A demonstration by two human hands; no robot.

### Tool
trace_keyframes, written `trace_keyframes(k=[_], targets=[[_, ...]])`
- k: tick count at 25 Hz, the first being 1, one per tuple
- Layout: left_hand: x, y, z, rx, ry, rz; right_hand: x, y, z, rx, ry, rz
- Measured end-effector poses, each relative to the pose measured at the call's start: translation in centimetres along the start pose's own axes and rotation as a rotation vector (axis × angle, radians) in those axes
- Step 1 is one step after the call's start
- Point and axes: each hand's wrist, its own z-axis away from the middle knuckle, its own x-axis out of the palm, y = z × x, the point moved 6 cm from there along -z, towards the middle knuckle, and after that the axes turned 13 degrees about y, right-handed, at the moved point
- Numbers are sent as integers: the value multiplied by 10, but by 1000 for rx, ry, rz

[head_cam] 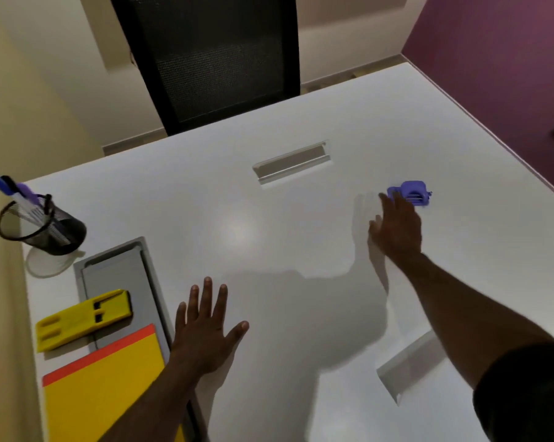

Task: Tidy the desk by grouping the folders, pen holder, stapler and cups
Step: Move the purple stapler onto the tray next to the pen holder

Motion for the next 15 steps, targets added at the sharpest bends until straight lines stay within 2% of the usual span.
trace_keyframes(k=[4,7,11,15], targets=[[3,-1,-5,7,-26,-19,2,51,-49,41,-177,254],[4,1,-7,16,-76,-31,10,60,-69,45,-356,256],[4,1,-7,10,-94,-37,9,63,-75,49,-221,267],[1,3,-5,2,-107,-25,10,67,-64,40,-274,213]])
